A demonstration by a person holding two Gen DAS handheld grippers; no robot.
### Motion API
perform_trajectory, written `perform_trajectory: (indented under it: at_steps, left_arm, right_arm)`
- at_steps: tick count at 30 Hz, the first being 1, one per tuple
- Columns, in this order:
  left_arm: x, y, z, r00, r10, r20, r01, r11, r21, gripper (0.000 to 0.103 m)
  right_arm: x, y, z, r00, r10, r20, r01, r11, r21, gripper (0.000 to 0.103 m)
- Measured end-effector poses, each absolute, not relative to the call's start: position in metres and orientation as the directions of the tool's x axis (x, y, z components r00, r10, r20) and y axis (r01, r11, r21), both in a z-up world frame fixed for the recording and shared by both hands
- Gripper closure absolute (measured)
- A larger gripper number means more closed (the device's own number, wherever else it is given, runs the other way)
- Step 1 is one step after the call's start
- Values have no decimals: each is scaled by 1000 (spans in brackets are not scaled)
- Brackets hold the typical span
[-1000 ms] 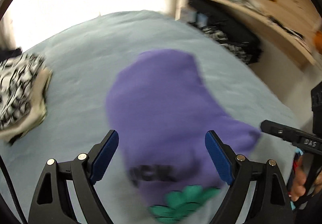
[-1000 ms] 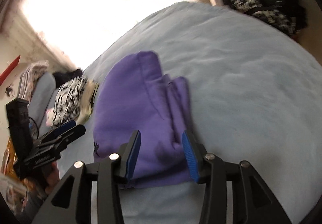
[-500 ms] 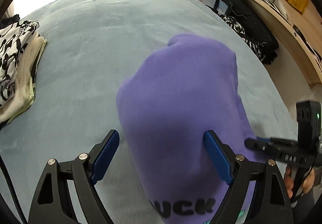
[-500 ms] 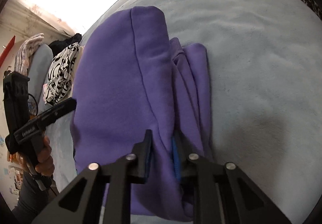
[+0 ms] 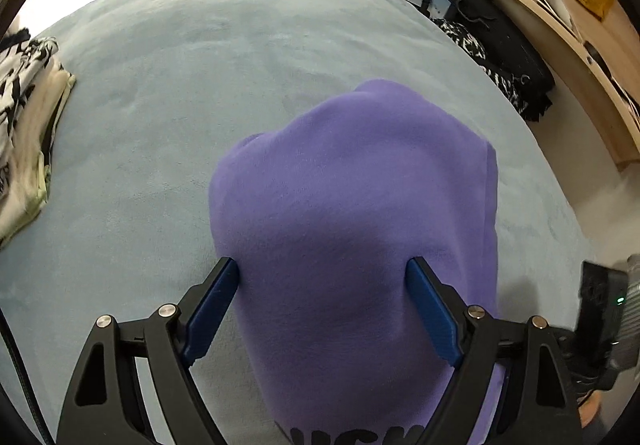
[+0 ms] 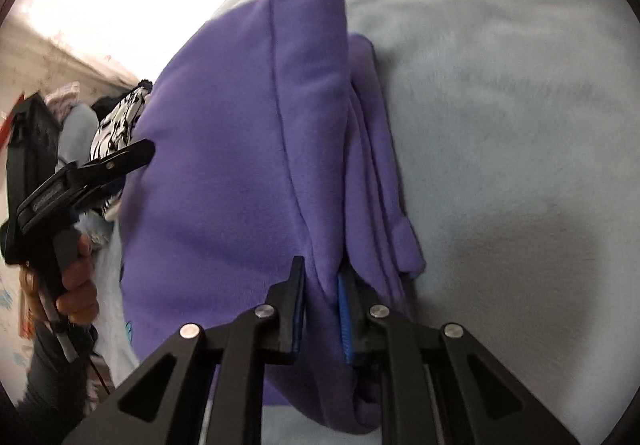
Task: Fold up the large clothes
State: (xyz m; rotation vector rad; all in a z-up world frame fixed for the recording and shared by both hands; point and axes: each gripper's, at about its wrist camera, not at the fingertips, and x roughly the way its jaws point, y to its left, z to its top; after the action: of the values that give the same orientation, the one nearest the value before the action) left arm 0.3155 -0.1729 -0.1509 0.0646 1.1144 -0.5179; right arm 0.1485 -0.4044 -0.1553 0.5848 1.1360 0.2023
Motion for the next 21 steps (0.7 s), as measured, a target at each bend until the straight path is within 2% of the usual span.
perform_trajectory:
  at_steps: [5, 7, 9, 11, 15, 21]
  left_arm:
    - [317, -166, -148, 334, -383, -861, 425, 877, -224, 18]
    - [319, -161, -144, 334, -396, -855, 426, 873, -238, 18]
    - [320, -152, -141, 327, -413, -850, 417, 870, -263, 18]
    - [323, -146, -137, 318, -437, -842, 409, 864, -294, 18]
    - [331, -135, -130, 332, -454, -827, 389, 864, -319, 18]
    - [346, -128, -141, 318, -453, -833, 362, 870, -335, 18]
  right_arm:
    - [149, -391, -129, 416, 371, -830, 79, 895, 440, 82]
    - [153, -392, -116, 418, 382, -824, 53, 895, 442, 71]
    - [160, -396, -101, 467, 399, -789, 32, 884, 466, 48]
    - [171, -402, -89, 521, 387, -761, 35, 881, 472, 37]
    - [213, -414, -86, 548, 403, -733, 35, 865, 501, 36]
    - [268, -424, -118, 503, 452, -736, 84, 822, 563, 36]
